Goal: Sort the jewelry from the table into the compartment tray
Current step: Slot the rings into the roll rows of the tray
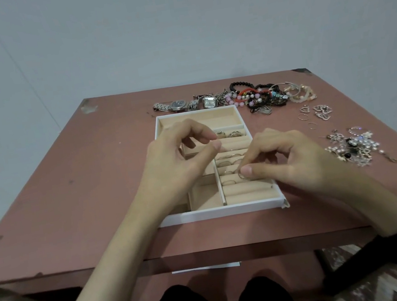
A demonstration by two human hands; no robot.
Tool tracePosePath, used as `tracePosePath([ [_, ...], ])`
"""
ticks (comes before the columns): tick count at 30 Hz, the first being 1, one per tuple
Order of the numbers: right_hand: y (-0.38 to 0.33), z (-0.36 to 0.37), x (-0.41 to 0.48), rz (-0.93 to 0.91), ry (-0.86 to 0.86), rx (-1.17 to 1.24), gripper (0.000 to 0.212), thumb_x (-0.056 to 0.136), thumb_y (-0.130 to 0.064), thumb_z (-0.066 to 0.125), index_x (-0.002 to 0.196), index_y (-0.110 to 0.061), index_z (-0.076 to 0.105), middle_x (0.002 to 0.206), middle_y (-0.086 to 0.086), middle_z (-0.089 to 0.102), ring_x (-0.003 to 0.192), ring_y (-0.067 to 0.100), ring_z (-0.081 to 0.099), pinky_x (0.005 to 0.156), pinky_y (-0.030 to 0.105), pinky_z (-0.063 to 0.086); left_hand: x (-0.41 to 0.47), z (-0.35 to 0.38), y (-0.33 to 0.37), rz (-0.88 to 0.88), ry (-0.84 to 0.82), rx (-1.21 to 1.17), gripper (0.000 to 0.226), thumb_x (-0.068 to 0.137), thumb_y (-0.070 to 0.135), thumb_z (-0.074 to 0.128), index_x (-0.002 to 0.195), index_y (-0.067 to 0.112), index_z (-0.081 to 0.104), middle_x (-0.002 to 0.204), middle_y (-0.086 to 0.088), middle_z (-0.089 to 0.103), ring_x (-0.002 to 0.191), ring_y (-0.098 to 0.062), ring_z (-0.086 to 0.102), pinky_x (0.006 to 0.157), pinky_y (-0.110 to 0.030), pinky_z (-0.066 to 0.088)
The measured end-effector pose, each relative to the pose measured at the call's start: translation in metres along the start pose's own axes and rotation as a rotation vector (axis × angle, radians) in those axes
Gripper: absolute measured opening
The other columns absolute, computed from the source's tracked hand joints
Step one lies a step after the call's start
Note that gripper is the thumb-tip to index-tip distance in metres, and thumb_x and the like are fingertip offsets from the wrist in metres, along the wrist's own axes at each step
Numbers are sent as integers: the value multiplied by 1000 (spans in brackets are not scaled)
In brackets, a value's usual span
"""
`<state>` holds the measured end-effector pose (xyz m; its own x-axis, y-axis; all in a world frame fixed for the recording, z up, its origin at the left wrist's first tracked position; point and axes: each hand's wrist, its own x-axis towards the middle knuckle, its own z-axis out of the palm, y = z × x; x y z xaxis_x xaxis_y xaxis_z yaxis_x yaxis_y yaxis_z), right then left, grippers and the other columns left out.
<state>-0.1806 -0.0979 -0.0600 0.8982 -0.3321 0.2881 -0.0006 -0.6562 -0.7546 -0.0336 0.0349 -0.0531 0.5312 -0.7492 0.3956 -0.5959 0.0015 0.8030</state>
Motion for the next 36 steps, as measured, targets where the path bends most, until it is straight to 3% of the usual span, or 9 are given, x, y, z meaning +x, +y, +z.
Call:
tracePosePath([
  [5,2,2,0,-31,-14,-67,9,70,-30,70,71,-22,73,67,-12,58,72,6,46,64,15,36,-2,5,-1,62,49,81,2,73,34,62,74,32,61,76,26,59,77,-3,49,63,-13,33],
  [16,-5,-5,-1,7,-60,-62,9,74,-27,70,80,-27,76,74,-9,63,76,8,51,69,22,42,-2,5,-1,102,60,119,2,75,32,60,74,34,61,80,24,61,77,-4,49,64,-14,33],
  [21,-9,-6,3,75,-49,-21,17,72,-9,77,73,-25,71,80,10,61,69,13,53,71,31,45,-2,5,-1,101,54,127,2,75,32,60,74,34,61,77,27,59,78,-4,49,63,-13,32],
  [25,-9,-3,3,58,-69,-71,19,71,-10,79,70,-26,71,70,-7,61,70,5,51,66,22,42,-2,5,-1,104,59,136,2,75,32,60,74,34,61,74,24,60,77,-4,49,62,-12,32],
  [36,-10,-3,2,41,-76,-103,12,71,-10,78,73,-21,75,67,-9,61,71,3,50,66,15,39,-2,5,1,103,49,171,3,75,32,59,74,33,62,77,29,58,77,-3,49,62,-11,32],
])
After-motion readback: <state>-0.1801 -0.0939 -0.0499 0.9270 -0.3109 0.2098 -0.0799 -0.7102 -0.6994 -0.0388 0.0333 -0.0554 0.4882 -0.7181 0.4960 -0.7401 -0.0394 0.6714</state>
